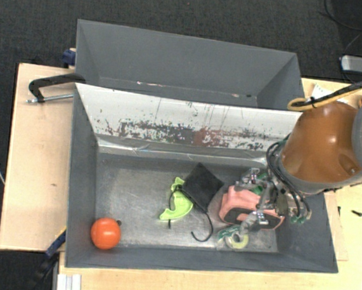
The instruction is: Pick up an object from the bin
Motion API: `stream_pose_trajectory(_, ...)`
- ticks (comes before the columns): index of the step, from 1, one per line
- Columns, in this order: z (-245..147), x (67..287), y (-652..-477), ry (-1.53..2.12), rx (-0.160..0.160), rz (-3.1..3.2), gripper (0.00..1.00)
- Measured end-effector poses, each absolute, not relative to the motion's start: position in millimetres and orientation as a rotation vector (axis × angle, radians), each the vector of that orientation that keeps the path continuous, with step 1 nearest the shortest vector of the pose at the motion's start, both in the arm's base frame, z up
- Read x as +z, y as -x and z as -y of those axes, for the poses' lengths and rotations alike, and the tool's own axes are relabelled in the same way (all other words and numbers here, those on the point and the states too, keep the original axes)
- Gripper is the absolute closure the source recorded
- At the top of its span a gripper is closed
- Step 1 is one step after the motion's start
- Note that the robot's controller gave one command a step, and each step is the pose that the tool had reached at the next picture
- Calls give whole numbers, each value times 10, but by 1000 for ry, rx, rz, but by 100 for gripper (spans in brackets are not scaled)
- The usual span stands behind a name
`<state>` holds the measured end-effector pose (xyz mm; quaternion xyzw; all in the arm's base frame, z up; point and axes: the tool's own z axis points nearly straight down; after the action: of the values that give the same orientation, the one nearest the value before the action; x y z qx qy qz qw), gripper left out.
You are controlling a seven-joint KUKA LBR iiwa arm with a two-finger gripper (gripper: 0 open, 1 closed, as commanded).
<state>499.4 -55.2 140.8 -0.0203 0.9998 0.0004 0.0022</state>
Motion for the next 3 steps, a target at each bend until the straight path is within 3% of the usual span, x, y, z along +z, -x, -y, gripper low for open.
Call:
stream_pose_trajectory(1, 638, 829, -5150, -164, 6, -3122, 100)
stream_pose_trajectory(2, 638, 829, -5150, -164, 6, -3122, 100)
stream_pose_trajectory(3, 635, 1147, -5145, -147, 0, -3140, 100)
